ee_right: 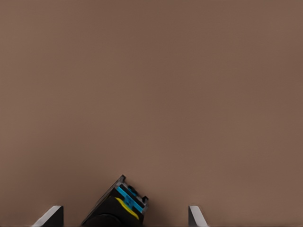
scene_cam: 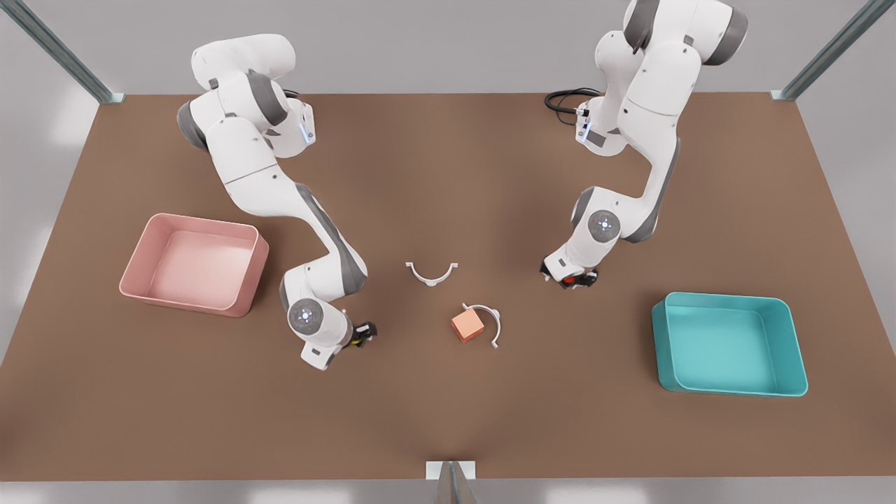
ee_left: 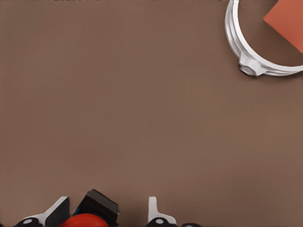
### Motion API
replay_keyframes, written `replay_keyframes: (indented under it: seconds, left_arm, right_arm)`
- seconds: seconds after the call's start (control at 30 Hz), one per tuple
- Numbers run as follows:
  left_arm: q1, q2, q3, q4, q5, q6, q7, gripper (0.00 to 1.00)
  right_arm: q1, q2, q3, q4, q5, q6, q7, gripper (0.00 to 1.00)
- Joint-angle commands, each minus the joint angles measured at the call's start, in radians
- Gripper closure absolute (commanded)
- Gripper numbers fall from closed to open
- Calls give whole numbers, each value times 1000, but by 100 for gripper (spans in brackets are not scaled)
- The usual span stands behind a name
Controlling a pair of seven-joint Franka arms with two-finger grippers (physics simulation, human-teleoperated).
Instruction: Place the red button in the blue storage box with the left arm, and place the yellow button in the pink storage box with the right arm
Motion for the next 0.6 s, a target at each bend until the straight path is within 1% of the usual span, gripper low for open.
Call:
replay_keyframes:
  seconds: [0.0, 0.03, 0.07, 0.1, 0.17, 0.2, 0.23, 0.3, 0.33, 0.4, 0.43, 0.47, 0.5, 0.57]
  left_arm:
    - [3, -11, 1, -24, 15, 68, -40, 14]
    - [5, -19, 3, -39, 15, 68, -39, 14]
    - [6, -29, 4, -56, 15, 68, -22, 14]
    - [6, -39, 7, -70, 15, 68, -20, 14]
    - [6, -42, 7, -73, 15, 68, -22, 41]
    - [6, -40, 7, -70, 15, 68, -22, 47]
    - [6, -40, 7, -68, 15, 68, -22, 48]
    - [6, -42, 7, -63, 15, 68, -22, 48]
    - [8, -49, 7, -63, 15, 68, -22, 48]
    - [11, -118, 7, -68, 13, 25, -25, 48]
    - [31, -187, 6, -67, 15, -59, -22, 48]
    - [66, -264, 6, -67, 13, -157, 3, 47]
    - [124, -327, 6, -65, 11, -242, 91, 48]
    - [305, -401, 6, -60, -5, -371, 383, 48]
  right_arm:
    - [-1, -5, 1, -27, -2, 42, 25, 2]
    - [-1, -12, 4, -34, -2, 39, 25, 2]
    - [-3, -10, 6, -31, -2, 39, 36, 19]
    - [-3, -10, 7, -26, -2, 39, 45, 33]
    - [-3, -10, 9, -20, -2, 39, 45, 37]
    - [-3, -10, 9, -9, -4, 39, 47, 37]
    - [-3, -9, 9, -6, -22, 40, 48, 37]
    - [-1, -10, 9, -6, -24, 40, 59, 44]
    - [0, -19, 9, -8, -24, 39, 57, 44]
    - [-18, -208, -13, -152, -24, 40, 54, 43]
    - [-24, -228, -16, -172, -24, 39, 53, 45]
    - [-35, -243, -14, -184, -24, 39, 51, 48]
    - [-64, -286, -11, -228, -24, 40, 44, 48]
    - [-164, -436, 3, -391, -24, 45, 4, 48]
